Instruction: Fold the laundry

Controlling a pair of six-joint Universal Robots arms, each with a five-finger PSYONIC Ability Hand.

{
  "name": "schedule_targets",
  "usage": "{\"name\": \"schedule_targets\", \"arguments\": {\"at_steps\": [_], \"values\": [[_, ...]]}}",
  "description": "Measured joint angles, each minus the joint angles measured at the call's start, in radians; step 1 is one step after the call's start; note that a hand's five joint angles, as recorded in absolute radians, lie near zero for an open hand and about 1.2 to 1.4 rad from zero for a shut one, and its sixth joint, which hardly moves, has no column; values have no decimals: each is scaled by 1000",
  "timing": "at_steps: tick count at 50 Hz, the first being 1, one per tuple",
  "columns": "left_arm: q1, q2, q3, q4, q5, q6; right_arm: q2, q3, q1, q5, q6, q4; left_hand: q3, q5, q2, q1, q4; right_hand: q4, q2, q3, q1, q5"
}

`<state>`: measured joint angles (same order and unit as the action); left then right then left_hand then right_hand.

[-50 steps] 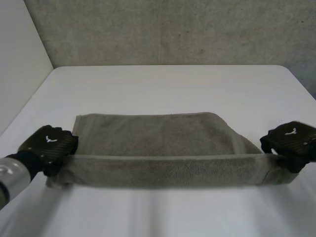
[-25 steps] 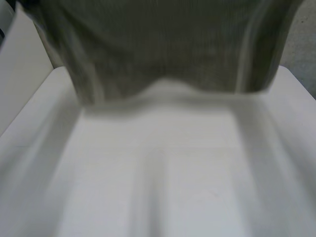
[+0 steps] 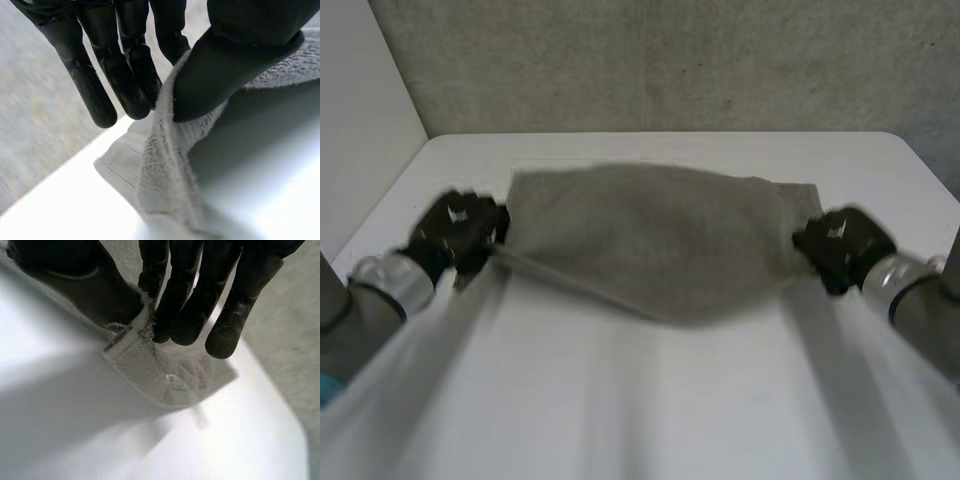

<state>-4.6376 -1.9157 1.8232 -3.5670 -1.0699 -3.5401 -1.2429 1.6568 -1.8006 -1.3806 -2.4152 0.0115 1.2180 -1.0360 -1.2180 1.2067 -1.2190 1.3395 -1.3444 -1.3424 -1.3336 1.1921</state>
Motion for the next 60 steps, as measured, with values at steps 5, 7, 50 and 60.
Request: {"name": "schedule_targets", "arguments": {"at_steps": [5, 7, 50, 60], "values": [[0, -44, 82, -28, -4, -111, 32, 108, 0, -8, 55, 77, 0, 0, 0, 0, 0, 0, 0, 0, 0, 0], [-2, -51, 98, -21, -6, -152, 30, 126, 1, -12, 67, 89, 0, 0, 0, 0, 0, 0, 0, 0, 0, 0], [-43, -77, 96, -9, -91, -212, -77, 123, 135, -9, 33, 78, -21, 37, 21, -47, 22, 0, 0, 0, 0, 0], [-99, 124, 138, 175, -72, -295, -106, 91, 156, 34, 129, -161, -2, 18, 2, -36, 1, 0, 0, 0, 0, 0]]}}
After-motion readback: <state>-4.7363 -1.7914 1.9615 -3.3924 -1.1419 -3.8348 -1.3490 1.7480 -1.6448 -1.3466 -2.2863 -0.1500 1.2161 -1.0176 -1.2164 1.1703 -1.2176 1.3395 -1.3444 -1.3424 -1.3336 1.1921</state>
